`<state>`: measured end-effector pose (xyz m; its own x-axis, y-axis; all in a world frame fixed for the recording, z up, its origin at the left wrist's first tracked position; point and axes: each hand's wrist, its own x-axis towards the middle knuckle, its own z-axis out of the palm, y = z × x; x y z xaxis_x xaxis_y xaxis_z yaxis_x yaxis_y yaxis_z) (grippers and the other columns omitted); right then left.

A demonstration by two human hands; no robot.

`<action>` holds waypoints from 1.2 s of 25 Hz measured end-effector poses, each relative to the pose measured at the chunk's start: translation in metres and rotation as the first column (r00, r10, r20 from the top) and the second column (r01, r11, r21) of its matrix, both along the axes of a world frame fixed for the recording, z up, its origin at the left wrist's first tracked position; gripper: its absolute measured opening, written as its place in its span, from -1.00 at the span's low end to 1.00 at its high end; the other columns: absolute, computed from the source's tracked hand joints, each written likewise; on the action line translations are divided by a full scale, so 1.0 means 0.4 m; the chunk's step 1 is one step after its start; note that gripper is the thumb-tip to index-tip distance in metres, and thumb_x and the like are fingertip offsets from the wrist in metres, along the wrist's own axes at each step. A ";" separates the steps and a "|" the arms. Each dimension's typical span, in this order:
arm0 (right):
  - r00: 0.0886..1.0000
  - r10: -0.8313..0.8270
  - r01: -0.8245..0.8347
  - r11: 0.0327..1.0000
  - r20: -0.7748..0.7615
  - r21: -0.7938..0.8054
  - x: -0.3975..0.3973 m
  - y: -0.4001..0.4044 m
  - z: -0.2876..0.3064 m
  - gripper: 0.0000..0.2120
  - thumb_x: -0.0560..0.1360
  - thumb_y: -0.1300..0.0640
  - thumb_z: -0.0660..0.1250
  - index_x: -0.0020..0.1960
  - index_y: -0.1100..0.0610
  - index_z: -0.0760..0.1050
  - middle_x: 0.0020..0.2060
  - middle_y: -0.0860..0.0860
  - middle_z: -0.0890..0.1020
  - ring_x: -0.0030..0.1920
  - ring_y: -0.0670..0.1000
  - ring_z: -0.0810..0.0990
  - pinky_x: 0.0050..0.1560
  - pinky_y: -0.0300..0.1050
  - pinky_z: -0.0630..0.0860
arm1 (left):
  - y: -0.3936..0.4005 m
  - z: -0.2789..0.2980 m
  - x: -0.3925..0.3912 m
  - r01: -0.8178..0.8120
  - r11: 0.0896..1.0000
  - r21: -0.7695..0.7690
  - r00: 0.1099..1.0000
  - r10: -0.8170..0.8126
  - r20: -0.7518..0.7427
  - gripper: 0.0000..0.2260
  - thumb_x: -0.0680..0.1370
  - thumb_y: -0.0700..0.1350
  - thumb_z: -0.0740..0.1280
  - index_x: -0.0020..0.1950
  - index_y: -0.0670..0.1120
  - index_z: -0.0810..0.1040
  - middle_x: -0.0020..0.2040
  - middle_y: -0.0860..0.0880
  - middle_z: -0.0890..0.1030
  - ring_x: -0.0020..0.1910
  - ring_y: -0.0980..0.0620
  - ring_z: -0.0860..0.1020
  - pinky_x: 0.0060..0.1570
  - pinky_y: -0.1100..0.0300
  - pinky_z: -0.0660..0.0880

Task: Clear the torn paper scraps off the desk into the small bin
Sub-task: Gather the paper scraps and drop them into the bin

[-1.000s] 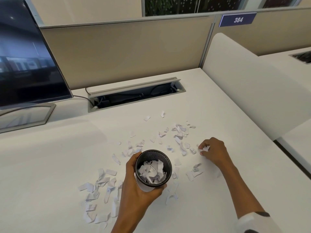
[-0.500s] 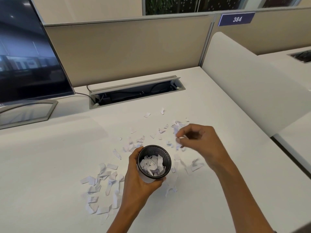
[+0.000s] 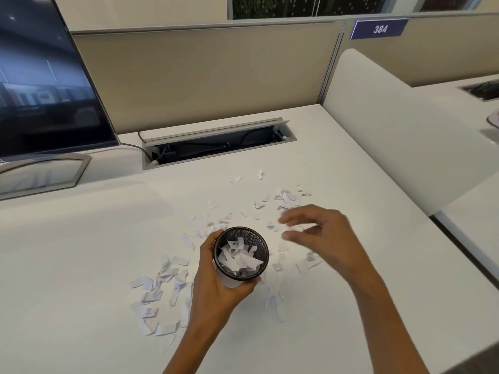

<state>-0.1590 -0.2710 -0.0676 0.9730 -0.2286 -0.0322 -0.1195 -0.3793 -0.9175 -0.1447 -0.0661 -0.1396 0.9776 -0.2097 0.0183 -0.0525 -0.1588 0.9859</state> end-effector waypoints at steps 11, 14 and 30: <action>0.803 -0.382 0.170 0.883 -0.457 -0.438 -0.022 -0.089 -0.254 -0.39 0.17 -0.06 0.60 0.12 0.05 0.44 0.06 0.10 0.33 0.06 0.17 0.47 -0.02 -0.06 0.44 | 0.021 0.002 0.003 -0.024 0.999 0.021 1.000 0.024 0.001 -0.20 0.11 0.00 0.56 0.28 0.22 0.30 0.19 0.39 0.45 0.23 0.31 0.42 0.20 0.05 0.47; 0.862 -0.317 0.137 0.898 -0.397 -0.419 0.006 -0.054 -0.262 -0.75 0.26 0.14 0.54 -0.12 0.08 0.55 -0.08 0.06 0.44 -0.09 0.10 0.56 -0.20 -0.17 0.39 | 0.025 0.002 -0.002 -0.025 1.000 0.009 1.000 0.025 0.002 -0.19 0.08 0.01 0.56 0.28 0.20 0.30 0.18 0.38 0.46 0.22 0.31 0.43 0.18 0.11 0.48; 0.995 0.024 -0.030 0.998 0.101 0.060 0.060 0.136 0.021 -0.87 0.35 0.22 0.46 -0.23 0.00 0.60 -0.34 -0.11 0.65 -0.43 -0.17 0.53 -0.43 -0.33 0.49 | 0.030 0.001 0.013 -0.029 1.000 0.011 0.999 0.029 0.026 -0.22 0.12 -0.12 0.57 0.21 0.27 0.30 0.15 0.39 0.48 0.18 0.37 0.44 0.05 0.53 0.39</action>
